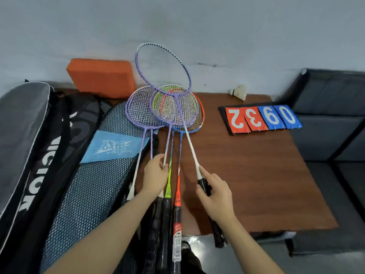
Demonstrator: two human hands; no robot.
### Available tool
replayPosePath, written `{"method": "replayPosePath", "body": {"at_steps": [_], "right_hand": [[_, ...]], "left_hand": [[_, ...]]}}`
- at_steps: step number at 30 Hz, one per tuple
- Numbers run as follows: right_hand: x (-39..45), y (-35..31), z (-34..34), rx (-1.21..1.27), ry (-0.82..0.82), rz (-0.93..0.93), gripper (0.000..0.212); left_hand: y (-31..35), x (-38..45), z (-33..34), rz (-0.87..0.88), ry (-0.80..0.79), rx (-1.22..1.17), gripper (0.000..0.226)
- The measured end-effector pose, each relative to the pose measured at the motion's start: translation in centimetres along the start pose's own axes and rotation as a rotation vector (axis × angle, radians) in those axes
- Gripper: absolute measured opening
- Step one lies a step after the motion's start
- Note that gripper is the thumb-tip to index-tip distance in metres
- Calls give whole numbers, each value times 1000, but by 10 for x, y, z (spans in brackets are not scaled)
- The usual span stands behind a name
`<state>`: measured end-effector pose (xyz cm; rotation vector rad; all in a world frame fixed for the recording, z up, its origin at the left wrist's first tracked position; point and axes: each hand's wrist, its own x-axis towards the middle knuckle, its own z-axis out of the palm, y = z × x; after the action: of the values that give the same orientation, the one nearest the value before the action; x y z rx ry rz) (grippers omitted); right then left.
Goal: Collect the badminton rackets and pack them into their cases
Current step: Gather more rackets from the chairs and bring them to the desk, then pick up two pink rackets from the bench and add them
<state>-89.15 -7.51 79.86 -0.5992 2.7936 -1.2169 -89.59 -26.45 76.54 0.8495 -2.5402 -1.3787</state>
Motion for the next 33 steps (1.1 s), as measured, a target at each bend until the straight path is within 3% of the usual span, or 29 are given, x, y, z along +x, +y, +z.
{"method": "replayPosePath", "body": {"at_steps": [4, 10, 27, 33], "right_hand": [[-1, -10, 16, -10, 18, 31, 57], [-19, -13, 40, 55, 13, 87, 62], [-28, -14, 88, -227, -33, 267, 42], [-33, -26, 77, -363, -89, 190, 42]], "left_hand": [[-13, 20, -8, 30, -112, 20, 40], [-43, 25, -20, 263, -325, 219, 46], [-58, 14, -42, 509, -261, 583, 47], [-60, -26, -73, 525, -191, 564, 43]]}}
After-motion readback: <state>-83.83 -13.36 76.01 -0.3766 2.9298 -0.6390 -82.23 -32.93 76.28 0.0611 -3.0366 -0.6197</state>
